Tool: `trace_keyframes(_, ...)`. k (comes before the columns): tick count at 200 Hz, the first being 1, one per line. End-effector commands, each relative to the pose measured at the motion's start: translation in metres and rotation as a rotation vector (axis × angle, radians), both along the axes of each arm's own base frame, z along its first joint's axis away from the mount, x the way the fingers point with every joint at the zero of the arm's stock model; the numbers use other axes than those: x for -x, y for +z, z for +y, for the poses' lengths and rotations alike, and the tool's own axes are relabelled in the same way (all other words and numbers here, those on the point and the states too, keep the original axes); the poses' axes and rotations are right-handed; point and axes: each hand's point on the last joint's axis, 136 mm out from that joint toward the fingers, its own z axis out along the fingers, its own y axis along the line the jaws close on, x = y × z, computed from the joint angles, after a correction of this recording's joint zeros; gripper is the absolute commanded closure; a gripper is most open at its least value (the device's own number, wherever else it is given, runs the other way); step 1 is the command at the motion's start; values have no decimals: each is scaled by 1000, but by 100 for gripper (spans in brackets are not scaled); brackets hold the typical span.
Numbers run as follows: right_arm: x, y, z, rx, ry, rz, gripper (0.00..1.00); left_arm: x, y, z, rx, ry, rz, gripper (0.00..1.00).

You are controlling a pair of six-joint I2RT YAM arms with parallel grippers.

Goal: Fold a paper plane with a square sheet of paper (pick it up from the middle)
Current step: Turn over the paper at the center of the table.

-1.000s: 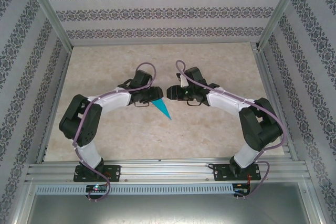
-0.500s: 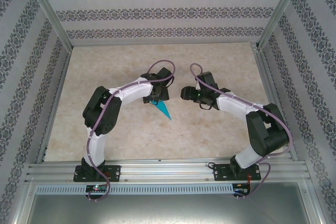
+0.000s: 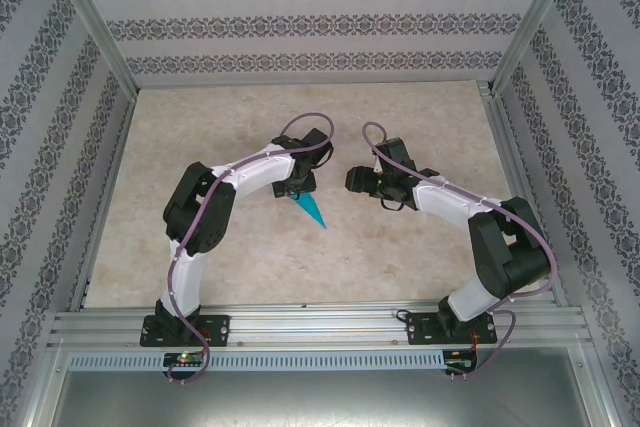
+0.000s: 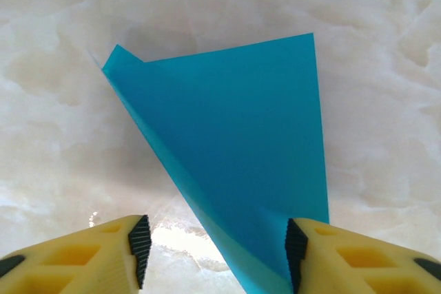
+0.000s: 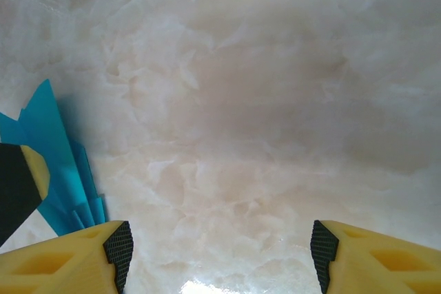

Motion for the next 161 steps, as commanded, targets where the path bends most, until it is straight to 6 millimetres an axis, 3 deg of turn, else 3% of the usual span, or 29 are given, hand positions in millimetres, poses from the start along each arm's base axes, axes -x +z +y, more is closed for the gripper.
trace_keyframes(1,1,-5,2,-13,-1,31,31,8,12,4,-4,31,-22,48)
trace_keyframes(38,0,-3,5,-28,1,32,31,9,9,4,9,55,-31,60)
trace_keyframes(85,1,-3,5,-28,5,34,31,9,14,5,29,75,-56,67)
trace_keyframes(161,2,3,6,-39,5,30,31,7,25,0,81,47,-89,94)
